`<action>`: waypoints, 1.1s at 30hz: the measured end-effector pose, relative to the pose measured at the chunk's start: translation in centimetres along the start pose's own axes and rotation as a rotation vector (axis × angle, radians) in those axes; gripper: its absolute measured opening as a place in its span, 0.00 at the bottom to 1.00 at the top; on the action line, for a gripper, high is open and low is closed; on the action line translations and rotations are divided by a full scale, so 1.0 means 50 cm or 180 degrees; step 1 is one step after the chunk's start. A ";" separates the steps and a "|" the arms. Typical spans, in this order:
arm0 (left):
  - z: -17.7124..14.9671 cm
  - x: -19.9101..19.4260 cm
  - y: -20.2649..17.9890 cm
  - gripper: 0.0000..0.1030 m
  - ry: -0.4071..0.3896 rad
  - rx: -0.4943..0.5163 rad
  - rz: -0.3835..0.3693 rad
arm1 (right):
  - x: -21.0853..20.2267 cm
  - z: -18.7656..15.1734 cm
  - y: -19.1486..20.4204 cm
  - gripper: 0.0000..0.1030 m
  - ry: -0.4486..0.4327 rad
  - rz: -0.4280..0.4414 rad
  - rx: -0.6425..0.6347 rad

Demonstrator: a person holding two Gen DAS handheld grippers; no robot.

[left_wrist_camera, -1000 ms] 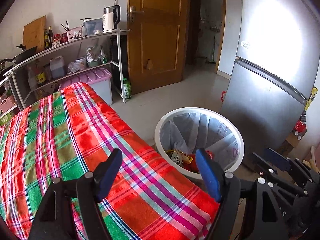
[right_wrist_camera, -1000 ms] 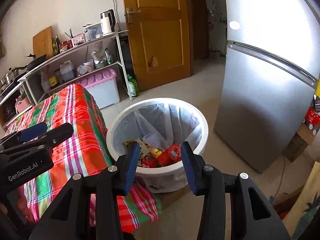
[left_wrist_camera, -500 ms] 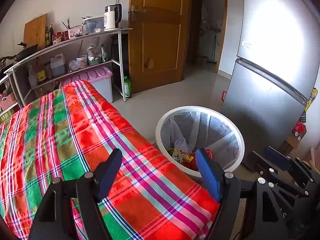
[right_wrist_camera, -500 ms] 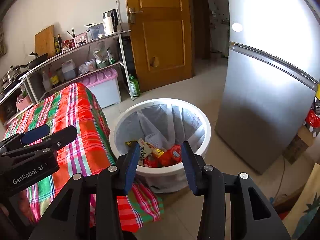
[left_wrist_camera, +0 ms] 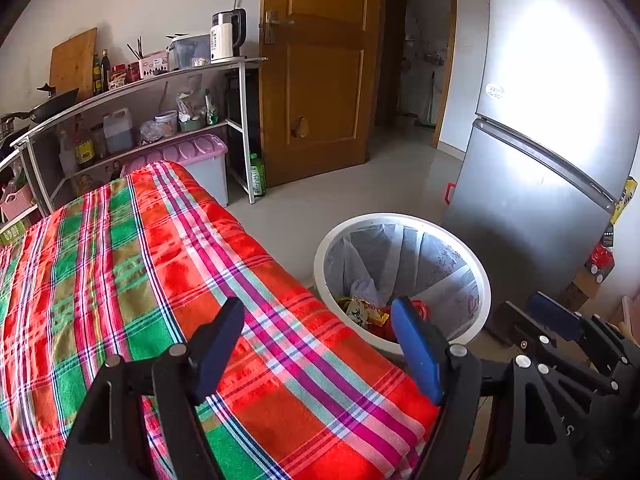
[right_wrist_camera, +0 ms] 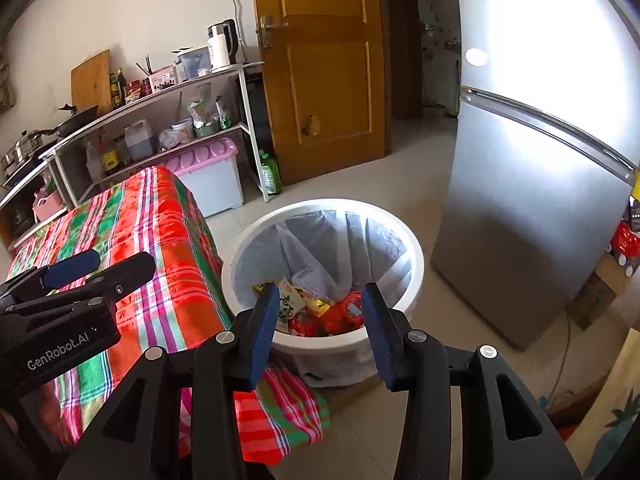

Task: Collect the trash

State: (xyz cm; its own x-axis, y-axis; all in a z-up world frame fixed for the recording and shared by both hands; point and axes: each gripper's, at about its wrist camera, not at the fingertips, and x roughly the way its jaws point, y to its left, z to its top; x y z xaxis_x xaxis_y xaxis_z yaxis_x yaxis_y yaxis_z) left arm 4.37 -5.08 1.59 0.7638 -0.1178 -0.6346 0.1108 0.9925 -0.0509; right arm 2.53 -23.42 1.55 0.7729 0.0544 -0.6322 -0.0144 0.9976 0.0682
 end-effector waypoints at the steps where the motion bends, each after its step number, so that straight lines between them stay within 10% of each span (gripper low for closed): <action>1: 0.000 0.000 0.000 0.75 0.0000 -0.0003 0.0003 | 0.000 -0.001 -0.001 0.42 0.0000 0.0002 0.0002; 33: -0.002 0.000 0.004 0.75 0.0010 0.0018 0.0043 | 0.001 -0.001 -0.001 0.42 -0.0006 0.0019 -0.0009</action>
State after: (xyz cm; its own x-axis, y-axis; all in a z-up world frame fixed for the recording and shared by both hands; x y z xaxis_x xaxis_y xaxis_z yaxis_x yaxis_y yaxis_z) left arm 4.35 -4.89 1.50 0.7632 -0.1043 -0.6377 0.1040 0.9938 -0.0380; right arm 2.55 -23.48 1.49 0.7739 0.0604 -0.6304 -0.0209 0.9973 0.0698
